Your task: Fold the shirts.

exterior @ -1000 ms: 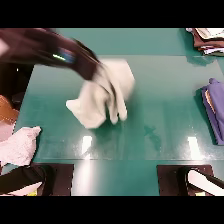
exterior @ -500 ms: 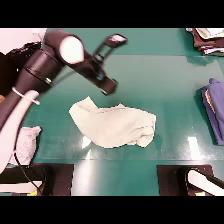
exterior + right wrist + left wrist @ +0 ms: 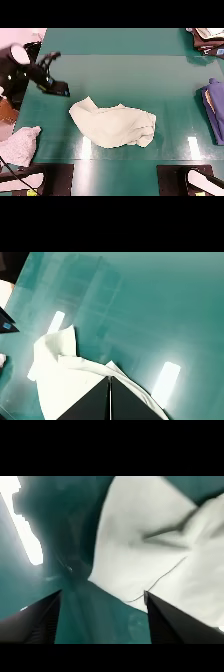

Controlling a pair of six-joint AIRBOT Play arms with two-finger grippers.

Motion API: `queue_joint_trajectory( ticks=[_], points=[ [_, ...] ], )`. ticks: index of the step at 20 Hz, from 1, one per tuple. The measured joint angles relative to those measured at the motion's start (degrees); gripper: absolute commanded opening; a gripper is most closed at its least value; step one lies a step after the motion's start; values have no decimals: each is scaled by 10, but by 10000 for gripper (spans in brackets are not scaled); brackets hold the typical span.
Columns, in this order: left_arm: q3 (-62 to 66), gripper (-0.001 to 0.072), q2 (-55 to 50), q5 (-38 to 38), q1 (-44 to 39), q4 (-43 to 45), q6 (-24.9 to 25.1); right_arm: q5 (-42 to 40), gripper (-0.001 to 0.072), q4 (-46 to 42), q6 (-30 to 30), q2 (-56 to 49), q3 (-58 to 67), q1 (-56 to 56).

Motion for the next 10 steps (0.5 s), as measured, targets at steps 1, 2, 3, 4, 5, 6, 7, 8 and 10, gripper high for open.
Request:
queue_joint_trajectory(
  ticks=[1, 2, 3, 4, 5, 6, 7, 8, 10],
  points=[
    [-37, 603, 2, 19, 9, -10, 10, -1, 14, 0, 0, 0, -9, 0],
    [-76, 603, 2, 44, 16, -24, 22, -2, 14, 0, 0, 0, -18, 0],
    [-107, 603, 3, 65, 21, -42, 35, -2, 14, 0, 0, 0, -29, 0],
    [-137, 603, 4, 91, 25, -66, 51, -3, 14, 0, 0, 0, -38, 0],
    [-163, 602, 4, 111, 27, -93, 66, -4, 14, 0, 0, 0, -47, 0],
    [-182, 602, 5, 127, 29, -117, 79, -4, 14, 0, 0, 0, -58, 0],
    [-196, 601, 5, 141, 31, -136, 89, -4, 14, 0, 0, 0, -68, 0],
    [-208, 581, 5, 151, 32, -153, 97, -4, 14, -1, 0, 0, -79, 0],
    [-222, 21, 5, 161, 33, -175, 108, -4, 14, -8, 0, 0, -104, 0]
  ],
)
